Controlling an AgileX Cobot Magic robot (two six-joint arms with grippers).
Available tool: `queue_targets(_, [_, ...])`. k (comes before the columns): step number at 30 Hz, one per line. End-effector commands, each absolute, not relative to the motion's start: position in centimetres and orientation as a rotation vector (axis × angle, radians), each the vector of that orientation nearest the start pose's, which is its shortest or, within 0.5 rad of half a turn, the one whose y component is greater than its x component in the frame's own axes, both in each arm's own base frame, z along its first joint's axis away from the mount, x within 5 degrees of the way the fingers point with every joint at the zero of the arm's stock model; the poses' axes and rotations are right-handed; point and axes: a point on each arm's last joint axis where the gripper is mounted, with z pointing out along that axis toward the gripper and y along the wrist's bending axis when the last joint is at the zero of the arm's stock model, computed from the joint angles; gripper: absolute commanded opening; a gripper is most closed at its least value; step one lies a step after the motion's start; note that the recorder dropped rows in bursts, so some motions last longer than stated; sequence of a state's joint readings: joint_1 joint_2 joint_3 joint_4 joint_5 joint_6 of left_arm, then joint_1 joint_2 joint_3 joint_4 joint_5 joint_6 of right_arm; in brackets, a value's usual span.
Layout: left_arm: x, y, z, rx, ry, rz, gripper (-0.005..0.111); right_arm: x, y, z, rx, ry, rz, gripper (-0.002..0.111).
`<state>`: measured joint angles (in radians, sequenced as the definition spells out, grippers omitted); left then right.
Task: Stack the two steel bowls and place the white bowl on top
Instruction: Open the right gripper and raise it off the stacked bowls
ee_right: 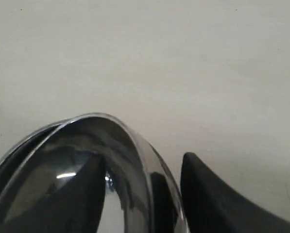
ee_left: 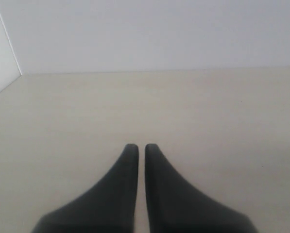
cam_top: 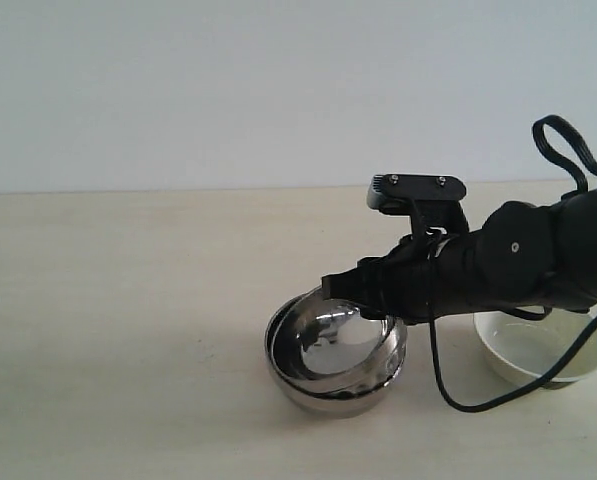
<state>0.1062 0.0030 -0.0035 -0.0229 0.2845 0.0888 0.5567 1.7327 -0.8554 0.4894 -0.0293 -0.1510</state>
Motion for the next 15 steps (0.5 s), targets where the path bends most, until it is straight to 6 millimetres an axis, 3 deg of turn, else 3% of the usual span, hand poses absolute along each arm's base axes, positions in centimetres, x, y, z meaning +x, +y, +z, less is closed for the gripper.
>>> queue_targets(1, [5.5,0.5,18.8,-0.042,1.762,0.11,0.004,29.4,18.3,17.8,-0.289,2.345,0.429,0.043])
queue_targets(9, [5.5,0.5,18.8,-0.042,1.762,0.11,0.004,30.7,19.7,21.9,-0.363,2.274,0.488,0.043])
queue_targets(11, [5.5,0.5,18.8,-0.042,1.762,0.11,0.004,30.6,19.7,23.5,-0.367,2.239,0.507,0.043])
queue_targets(15, [5.5,0.5,18.8,-0.042,1.762,0.11,0.004,29.9,19.5,24.7,-0.422,2.236,0.512,0.041])
